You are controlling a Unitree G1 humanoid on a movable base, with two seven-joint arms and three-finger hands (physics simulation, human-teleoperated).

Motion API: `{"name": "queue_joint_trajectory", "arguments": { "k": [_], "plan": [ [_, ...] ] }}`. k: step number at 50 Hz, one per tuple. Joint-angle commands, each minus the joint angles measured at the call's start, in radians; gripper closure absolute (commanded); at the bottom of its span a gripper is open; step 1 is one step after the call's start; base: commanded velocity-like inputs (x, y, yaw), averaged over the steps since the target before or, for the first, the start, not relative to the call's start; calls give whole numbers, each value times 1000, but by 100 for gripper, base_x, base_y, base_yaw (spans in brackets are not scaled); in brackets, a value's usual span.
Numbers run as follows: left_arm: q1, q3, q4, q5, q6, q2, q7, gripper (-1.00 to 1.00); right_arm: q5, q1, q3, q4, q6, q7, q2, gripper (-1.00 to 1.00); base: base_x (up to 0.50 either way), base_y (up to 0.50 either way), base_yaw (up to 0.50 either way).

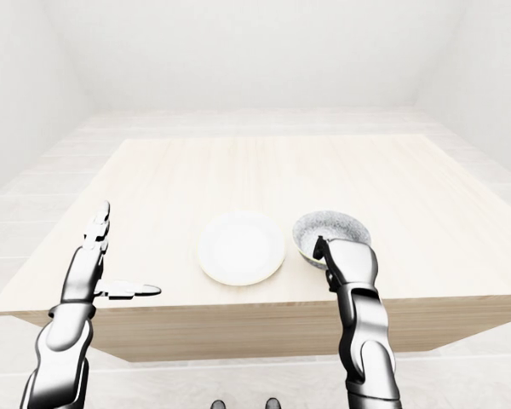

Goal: Put the bowl on the plate.

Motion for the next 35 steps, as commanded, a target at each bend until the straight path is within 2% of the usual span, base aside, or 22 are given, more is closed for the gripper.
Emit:
{"name": "queue_joint_trajectory", "arguments": {
  "k": [1,7,15,20,32,35],
  "plan": [
    [-3,-2,-22,5,23,0,-7,-100,-16,-12,9,-57,0,18,12,33,0,0,0],
    [-1,-6,-14,11,15,-1,-3,-100,-38,-23,37,-109,0,56,31,31,0,0,0],
    [3,-6,-31,10,24,-4,-9,-100,-69,-42,71,-130,0,81,51,29,0,0,0],
    [3,-10,-22,12,16,-5,-6,-100,-85,-62,94,-152,0,105,67,29,0,0,0],
    [-4,-9,-18,14,20,-2,-8,-100,-111,-90,151,-156,0,122,101,28,0,0,0],
    [-2,-13,-5,17,8,-3,-2,-100,-107,-93,168,-149,0,117,114,29,0,0,0]
  ]
}}
